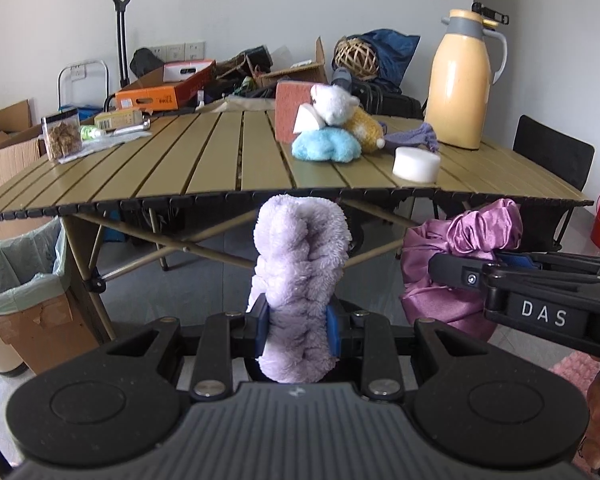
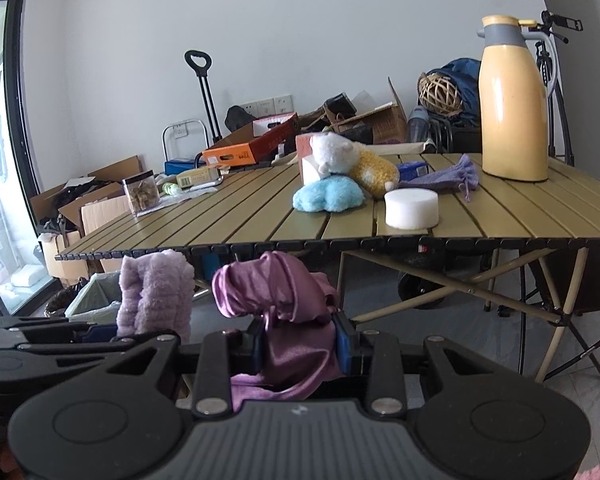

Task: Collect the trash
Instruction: 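Lift both held items off the table and carry them toward the black bin, then lower the lavender sock over the bin and open the left tool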

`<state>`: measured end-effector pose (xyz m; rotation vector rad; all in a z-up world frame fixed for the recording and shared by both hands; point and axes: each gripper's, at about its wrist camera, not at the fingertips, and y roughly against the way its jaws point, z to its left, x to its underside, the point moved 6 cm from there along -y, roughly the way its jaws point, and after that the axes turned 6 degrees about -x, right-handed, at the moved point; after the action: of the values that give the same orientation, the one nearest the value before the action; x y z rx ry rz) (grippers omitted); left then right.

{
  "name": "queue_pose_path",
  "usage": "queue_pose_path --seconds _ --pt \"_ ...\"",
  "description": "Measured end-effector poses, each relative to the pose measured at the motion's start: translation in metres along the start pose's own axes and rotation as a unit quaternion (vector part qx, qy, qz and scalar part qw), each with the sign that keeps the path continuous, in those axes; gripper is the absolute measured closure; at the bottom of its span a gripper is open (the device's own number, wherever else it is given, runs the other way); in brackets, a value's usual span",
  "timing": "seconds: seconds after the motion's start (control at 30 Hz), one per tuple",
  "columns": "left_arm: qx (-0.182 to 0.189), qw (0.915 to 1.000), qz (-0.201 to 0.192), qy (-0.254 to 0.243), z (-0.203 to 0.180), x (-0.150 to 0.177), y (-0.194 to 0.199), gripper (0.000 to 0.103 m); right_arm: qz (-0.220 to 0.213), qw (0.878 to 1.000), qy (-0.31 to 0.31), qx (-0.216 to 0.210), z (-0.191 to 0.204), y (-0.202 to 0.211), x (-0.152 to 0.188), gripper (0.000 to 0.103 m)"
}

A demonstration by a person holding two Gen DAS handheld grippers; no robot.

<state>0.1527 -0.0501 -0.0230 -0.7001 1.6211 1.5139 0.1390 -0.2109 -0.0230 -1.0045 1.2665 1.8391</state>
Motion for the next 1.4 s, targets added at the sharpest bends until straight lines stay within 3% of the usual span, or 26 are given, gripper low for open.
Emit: queue_pose_path --seconds 0.3,0.87,1.13,1.4 --pt "-0.001 0.999 0.044 0.005 0.009 0.014 -0.029 0.074 0.043 0.999 -0.007 -0.012 -0.003 -0.034 0.016 0.071" --pt "0.01 0.9906 0.137 0.005 0.009 0.053 -0.062 0.075 0.166 0.985 -0.03 0.022 -0.024 -0.064 0.074 0.071" --pt "0.008 0.9834 0.181 0.008 0.01 0.065 -0.08 0.075 0.196 0.978 -0.05 0.044 -0.049 -0.068 0.094 0.071" --pt "0.017 0.9745 0.224 -0.004 0.002 0.065 -0.105 0.075 0.2 0.975 -0.072 0.063 -0.078 -0.077 0.097 0.071"
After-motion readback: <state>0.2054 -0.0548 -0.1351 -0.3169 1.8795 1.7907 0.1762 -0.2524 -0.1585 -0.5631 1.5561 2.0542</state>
